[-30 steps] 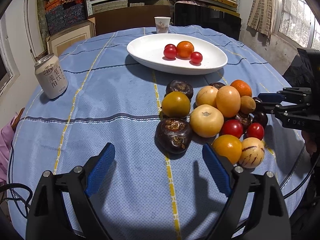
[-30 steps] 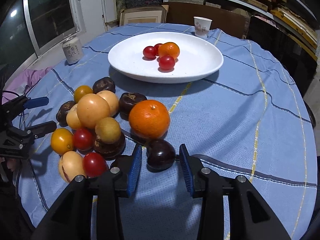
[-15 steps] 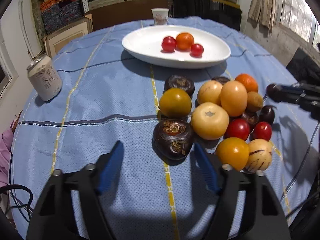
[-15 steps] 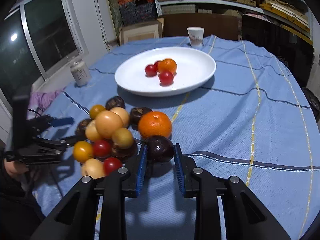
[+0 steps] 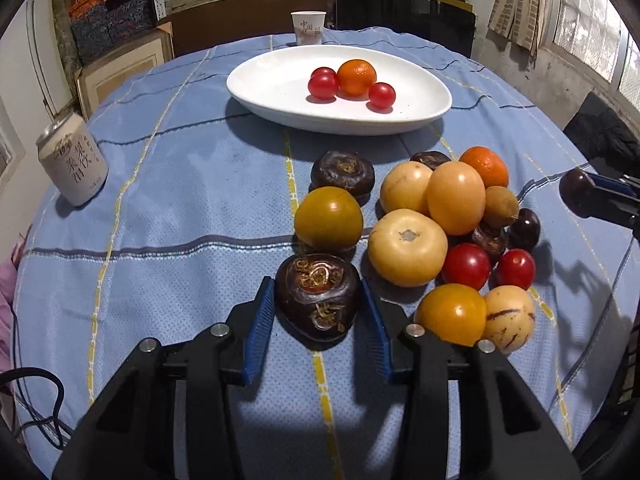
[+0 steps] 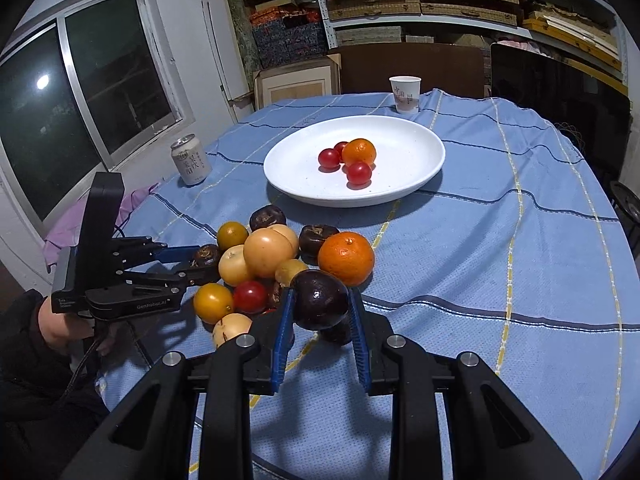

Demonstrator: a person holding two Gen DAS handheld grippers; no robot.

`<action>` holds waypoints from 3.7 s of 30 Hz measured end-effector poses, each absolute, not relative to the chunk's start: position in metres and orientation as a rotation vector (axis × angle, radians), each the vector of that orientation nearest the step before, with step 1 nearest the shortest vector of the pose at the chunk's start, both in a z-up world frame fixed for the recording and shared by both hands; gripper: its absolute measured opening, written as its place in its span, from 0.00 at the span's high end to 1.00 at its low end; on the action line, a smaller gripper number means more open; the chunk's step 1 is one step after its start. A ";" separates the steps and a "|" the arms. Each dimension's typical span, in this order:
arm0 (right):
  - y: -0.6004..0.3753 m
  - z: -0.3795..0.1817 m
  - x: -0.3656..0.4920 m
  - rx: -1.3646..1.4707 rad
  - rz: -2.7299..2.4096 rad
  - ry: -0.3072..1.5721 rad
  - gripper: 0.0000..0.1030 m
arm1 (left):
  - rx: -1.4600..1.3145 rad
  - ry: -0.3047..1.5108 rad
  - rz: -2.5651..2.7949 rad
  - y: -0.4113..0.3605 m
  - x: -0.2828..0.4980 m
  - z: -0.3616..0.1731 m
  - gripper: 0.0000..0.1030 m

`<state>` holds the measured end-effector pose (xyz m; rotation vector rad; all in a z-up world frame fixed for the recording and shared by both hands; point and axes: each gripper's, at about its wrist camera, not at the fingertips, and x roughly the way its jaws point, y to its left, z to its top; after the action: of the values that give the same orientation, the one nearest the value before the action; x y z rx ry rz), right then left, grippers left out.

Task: Organize fruits
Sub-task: 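Lower both mangosteens onto the white plate and open both grippers, then grasp a yellow tomato with the left gripper while the right grasps a mangosteen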

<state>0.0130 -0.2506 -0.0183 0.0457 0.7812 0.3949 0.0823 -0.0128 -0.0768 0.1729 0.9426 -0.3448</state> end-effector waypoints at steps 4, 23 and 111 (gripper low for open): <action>-0.251 -0.013 0.009 0.044 0.402 0.765 0.73 | 0.126 0.948 -0.359 -0.006 0.080 -0.077 0.59; -0.264 0.021 0.058 0.024 0.346 0.674 0.73 | 0.129 0.769 -0.345 -0.016 0.121 -0.002 0.59; -0.240 -0.034 0.034 -0.041 0.252 0.808 0.69 | -0.003 0.824 -0.372 0.009 0.111 -0.052 0.63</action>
<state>0.0340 -0.2399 -0.0338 -0.0411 0.8077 0.2523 0.1106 0.0088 -0.0517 -0.0029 0.8236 -0.3716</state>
